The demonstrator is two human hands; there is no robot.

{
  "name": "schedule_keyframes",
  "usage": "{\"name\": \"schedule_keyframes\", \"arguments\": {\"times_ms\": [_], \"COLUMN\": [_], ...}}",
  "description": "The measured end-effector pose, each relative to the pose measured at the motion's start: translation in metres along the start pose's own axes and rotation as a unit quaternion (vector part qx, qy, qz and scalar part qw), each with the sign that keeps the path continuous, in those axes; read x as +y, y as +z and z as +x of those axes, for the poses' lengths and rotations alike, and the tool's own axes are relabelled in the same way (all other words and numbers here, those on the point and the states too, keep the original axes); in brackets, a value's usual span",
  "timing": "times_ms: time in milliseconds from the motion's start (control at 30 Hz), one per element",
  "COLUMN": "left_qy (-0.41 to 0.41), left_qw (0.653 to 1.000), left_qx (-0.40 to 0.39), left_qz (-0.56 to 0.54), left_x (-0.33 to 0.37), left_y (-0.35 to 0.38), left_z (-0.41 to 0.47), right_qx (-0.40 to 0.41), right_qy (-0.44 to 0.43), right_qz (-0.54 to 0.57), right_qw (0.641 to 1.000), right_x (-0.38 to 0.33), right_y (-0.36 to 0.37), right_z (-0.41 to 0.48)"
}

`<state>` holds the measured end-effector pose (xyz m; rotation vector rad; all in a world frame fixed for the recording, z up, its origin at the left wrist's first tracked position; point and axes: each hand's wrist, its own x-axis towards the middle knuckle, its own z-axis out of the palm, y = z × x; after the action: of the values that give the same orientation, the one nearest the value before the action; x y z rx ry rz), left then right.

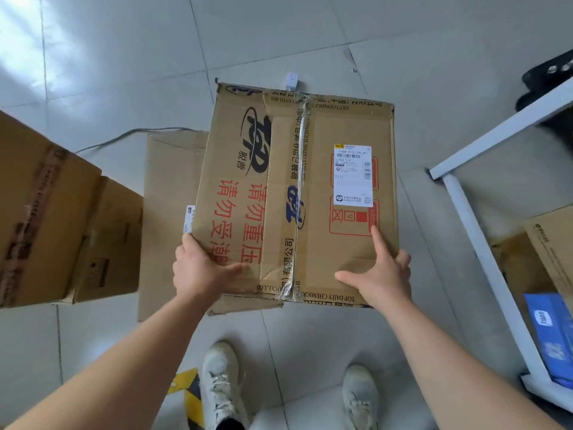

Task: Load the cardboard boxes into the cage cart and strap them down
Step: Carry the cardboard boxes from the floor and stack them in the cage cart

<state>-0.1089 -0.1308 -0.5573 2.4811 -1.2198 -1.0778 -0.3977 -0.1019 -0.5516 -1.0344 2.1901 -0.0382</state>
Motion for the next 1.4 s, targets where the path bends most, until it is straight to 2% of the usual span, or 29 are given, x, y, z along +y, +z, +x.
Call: {"name": "schedule_keyframes", "arguments": {"times_ms": [367, 600, 800, 900, 1067, 1200, 1400], "left_qy": [0.100, 0.081, 0.072, 0.064, 0.078, 0.097, 0.100], "left_qw": [0.992, 0.989, 0.988, 0.984, 0.970, 0.972, 0.982], "left_qx": [-0.044, -0.100, -0.087, -0.088, -0.133, -0.123, -0.033], "left_qz": [0.060, 0.070, 0.102, 0.138, 0.185, 0.173, 0.155], "left_x": [0.103, 0.096, 0.070, 0.056, 0.037, 0.033, 0.004], "left_y": [0.147, 0.225, 0.267, 0.279, 0.278, 0.251, 0.179], "left_z": [-0.050, -0.054, -0.053, -0.051, -0.044, -0.035, -0.006], "right_qx": [0.043, 0.012, -0.018, -0.038, -0.058, -0.040, -0.043], "right_qy": [0.074, 0.107, 0.111, 0.118, 0.144, 0.034, -0.108], "right_qz": [0.080, 0.046, 0.026, -0.007, -0.053, -0.073, -0.002], "right_qw": [0.993, 0.993, 0.993, 0.992, 0.986, 0.996, 0.993], "right_x": [0.169, 0.230, 0.260, 0.263, 0.244, 0.205, 0.101], "right_y": [-0.067, -0.060, -0.024, -0.004, 0.018, 0.026, 0.058], "right_z": [0.043, 0.074, 0.095, 0.101, 0.099, 0.085, 0.069]}}
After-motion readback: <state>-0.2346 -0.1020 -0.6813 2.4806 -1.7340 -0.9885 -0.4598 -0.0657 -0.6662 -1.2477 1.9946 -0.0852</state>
